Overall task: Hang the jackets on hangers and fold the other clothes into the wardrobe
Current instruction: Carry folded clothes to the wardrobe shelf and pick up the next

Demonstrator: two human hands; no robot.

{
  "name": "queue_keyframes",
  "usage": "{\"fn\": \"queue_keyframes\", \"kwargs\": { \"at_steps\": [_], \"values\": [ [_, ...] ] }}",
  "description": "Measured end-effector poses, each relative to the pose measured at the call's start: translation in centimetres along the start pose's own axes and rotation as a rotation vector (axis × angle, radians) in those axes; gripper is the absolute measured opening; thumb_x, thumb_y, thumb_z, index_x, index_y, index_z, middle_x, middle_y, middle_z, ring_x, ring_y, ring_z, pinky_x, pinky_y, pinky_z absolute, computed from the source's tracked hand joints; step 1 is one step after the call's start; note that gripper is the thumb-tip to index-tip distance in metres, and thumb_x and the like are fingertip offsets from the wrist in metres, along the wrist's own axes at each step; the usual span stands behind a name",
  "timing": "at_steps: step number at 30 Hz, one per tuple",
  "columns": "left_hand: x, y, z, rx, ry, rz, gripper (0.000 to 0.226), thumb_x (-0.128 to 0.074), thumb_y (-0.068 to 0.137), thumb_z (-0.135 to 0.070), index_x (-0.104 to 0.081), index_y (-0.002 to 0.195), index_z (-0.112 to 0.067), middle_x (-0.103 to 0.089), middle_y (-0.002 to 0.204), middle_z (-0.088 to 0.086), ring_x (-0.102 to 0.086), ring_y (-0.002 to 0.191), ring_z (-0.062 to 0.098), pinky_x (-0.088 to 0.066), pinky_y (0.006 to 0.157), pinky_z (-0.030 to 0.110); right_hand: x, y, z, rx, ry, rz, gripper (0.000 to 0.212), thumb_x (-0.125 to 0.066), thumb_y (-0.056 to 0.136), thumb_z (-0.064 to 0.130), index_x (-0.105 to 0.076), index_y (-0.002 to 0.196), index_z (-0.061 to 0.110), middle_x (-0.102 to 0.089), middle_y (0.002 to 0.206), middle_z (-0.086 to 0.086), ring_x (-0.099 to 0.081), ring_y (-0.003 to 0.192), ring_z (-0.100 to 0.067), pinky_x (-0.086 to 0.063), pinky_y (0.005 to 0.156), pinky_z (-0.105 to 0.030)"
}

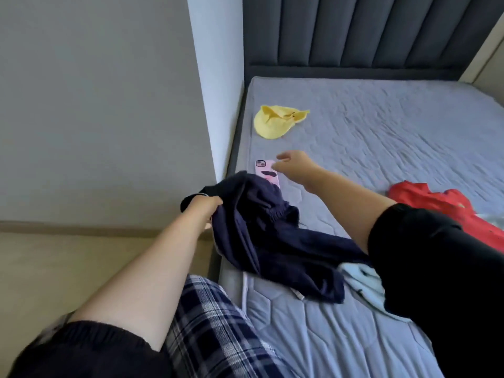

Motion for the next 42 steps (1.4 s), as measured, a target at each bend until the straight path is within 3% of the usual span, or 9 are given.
{"fn": "queue_keyframes", "kwargs": {
  "at_steps": [6, 13, 21, 27, 32, 34, 37, 39, 42],
  "values": [
    [-4.4, 1.5, 3.1, -0.162, 0.235, -0.019, 0.057, -0.053, 0.09, -0.016, -0.037, 0.145, -0.02, -0.047, 0.141, 0.005, -0.05, 0.121, 0.024, -0.038, 0.088, 0.024, -2.8, 2.6, -10.4, -0.19, -0.27, 0.095, 0.06, -0.055, 0.093, 0.024, -0.032, 0.146, 0.005, -0.041, 0.145, -0.016, -0.042, 0.13, -0.03, -0.034, 0.102, -0.03],
    [-7.0, 3.3, 4.2, -0.419, 0.363, -0.087, 0.06, -0.051, 0.09, -0.007, -0.033, 0.147, -0.018, -0.025, 0.155, -0.001, -0.028, 0.14, 0.019, -0.029, 0.108, 0.028, -5.5, 6.6, -13.5, -0.265, -0.114, 0.006, 0.064, -0.05, 0.096, 0.032, -0.023, 0.149, 0.008, -0.041, 0.145, -0.014, -0.042, 0.131, -0.03, -0.034, 0.103, -0.032],
    [-5.7, 5.0, 2.8, -0.544, 0.356, -0.119, 0.062, -0.052, 0.087, -0.002, -0.035, 0.146, -0.015, -0.027, 0.154, 0.002, -0.021, 0.142, 0.02, -0.021, 0.112, 0.027, -8.2, 9.5, -13.4, -0.428, 0.275, -0.025, 0.033, -0.069, 0.083, 0.009, -0.062, 0.115, 0.003, -0.065, 0.089, -0.011, -0.062, 0.074, -0.026, -0.051, 0.067, -0.031],
    [-1.3, 6.1, -0.5, -0.562, 0.328, -0.03, 0.094, -0.073, 0.071, -0.017, -0.022, 0.15, -0.016, -0.033, 0.151, 0.007, -0.031, 0.139, 0.025, -0.03, 0.113, 0.043, -9.4, 8.6, -3.8, -0.017, -0.08, 0.25, 0.01, -0.064, 0.083, 0.003, -0.062, 0.087, 0.013, -0.064, 0.083, -0.008, -0.061, 0.082, -0.026, -0.052, 0.081, -0.036],
    [6.0, 2.8, -5.3, -0.549, 0.161, -0.149, 0.1, -0.076, 0.077, -0.013, -0.012, 0.152, -0.027, -0.03, 0.152, 0.003, -0.034, 0.137, 0.02, -0.036, 0.11, 0.036, -9.9, 5.1, 5.3, 0.245, -0.267, 0.241, 0.022, -0.058, 0.087, 0.004, -0.056, 0.067, 0.012, -0.051, 0.059, 0.003, -0.049, 0.061, -0.014, -0.037, 0.052, -0.019],
    [9.5, 0.7, -7.2, -0.558, 0.16, -0.133, 0.092, -0.073, 0.08, -0.013, -0.018, 0.151, -0.031, -0.042, 0.141, 0.0, -0.044, 0.128, 0.018, -0.04, 0.103, 0.031, -10.4, 3.7, 9.5, 0.381, -0.312, 0.194, 0.021, -0.054, 0.086, 0.001, -0.057, 0.068, 0.012, -0.053, 0.06, 0.003, -0.051, 0.066, -0.018, -0.037, 0.051, -0.022],
    [15.0, -3.4, -9.6, -0.584, 0.302, -0.161, 0.059, -0.07, 0.081, -0.009, -0.051, 0.135, -0.024, -0.059, 0.105, -0.003, -0.06, 0.096, 0.013, -0.042, 0.078, 0.016, -11.3, 2.1, 16.0, 0.588, -0.341, 0.083, 0.028, -0.05, 0.081, -0.002, -0.066, 0.079, 0.021, -0.064, 0.075, 0.004, -0.06, 0.08, -0.021, -0.048, 0.069, -0.028],
    [18.3, -6.5, -10.9, -0.62, 0.399, -0.225, 0.041, -0.07, 0.079, -0.008, -0.064, 0.118, -0.02, -0.067, 0.103, 0.001, -0.063, 0.095, 0.017, -0.044, 0.077, 0.02, -11.7, 0.7, 20.3, 0.671, -0.275, 0.0, 0.034, -0.049, 0.08, -0.001, -0.069, 0.087, 0.025, -0.066, 0.084, 0.007, -0.061, 0.087, -0.018, -0.05, 0.08, -0.028],
    [22.5, -10.9, -13.1, -0.644, 0.41, -0.347, 0.028, -0.068, 0.08, -0.012, -0.066, 0.108, -0.017, -0.068, 0.099, 0.004, -0.063, 0.091, 0.019, -0.045, 0.073, 0.024, -12.7, -2.0, 26.9, 0.77, -0.151, -0.046, 0.036, -0.046, 0.08, -0.003, -0.068, 0.088, 0.025, -0.064, 0.084, 0.006, -0.061, 0.088, -0.016, -0.046, 0.077, -0.023]
  ]
}}
Point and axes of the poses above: each hand's wrist, its own y-axis towards the middle knuckle, its own x-axis out of the back of the hand, z = x × y, the point moved 3 cm from there along y, towards the middle knuckle
